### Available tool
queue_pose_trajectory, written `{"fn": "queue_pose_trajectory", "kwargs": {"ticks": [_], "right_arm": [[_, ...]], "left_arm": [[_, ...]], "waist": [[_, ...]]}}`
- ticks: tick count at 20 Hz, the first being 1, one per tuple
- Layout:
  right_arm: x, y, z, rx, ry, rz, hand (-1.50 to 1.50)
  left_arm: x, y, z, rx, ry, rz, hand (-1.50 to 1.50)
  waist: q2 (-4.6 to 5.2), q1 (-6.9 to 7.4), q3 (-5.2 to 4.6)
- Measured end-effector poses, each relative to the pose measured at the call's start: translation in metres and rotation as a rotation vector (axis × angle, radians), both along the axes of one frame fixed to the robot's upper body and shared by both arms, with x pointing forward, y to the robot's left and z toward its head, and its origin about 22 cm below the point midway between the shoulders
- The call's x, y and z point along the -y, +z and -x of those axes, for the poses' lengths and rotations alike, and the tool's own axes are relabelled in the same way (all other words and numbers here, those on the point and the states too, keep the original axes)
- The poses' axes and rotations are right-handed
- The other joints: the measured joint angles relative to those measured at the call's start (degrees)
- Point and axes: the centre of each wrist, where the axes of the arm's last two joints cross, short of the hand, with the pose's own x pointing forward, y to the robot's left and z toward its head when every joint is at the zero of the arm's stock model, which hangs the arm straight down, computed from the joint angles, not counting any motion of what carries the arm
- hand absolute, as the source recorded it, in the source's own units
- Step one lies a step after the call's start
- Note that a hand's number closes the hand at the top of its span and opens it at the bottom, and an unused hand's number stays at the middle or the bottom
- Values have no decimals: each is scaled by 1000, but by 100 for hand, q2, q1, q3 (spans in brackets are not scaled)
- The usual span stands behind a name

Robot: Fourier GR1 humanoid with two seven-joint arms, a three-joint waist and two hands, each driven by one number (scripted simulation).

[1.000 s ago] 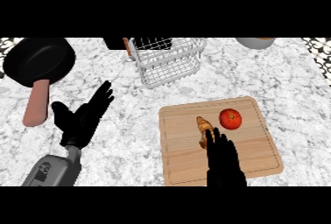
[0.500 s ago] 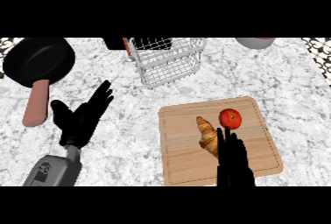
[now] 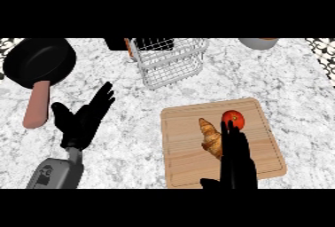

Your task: Pick the croissant from the cutting board and place it in the tiered basket

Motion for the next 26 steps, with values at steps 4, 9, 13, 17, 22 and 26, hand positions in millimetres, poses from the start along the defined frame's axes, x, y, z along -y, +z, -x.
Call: {"fn": "queue_pose_trajectory", "kwargs": {"ticks": [4, 9, 13, 17, 22, 26], "right_arm": [[15, -6, -9, 7, -1, -20, -150], [17, -18, -26, 18, -15, -57, -150], [24, -25, -30, 18, -18, -68, -150], [32, -33, -40, 6, -17, -75, -150], [33, -40, -47, -5, 5, -72, 150], [29, -43, -52, 22, 82, -86, 150]], "left_arm": [[-1, 3, -3, 3, -1, 0, 0], [2, 3, 2, 4, -6, -4, 0], [9, 4, -1, 2, 2, -6, 0], [0, 6, -3, 3, 4, -7, 0], [0, 6, 0, 3, -3, -7, 0], [1, 6, 0, 3, -6, -1, 0]], "waist": [[-2, 0, 0], [-45, 0, -35], [-56, -6, -45], [-50, -6, -42], [-63, -7, -55], [-103, -3, -92]]}}
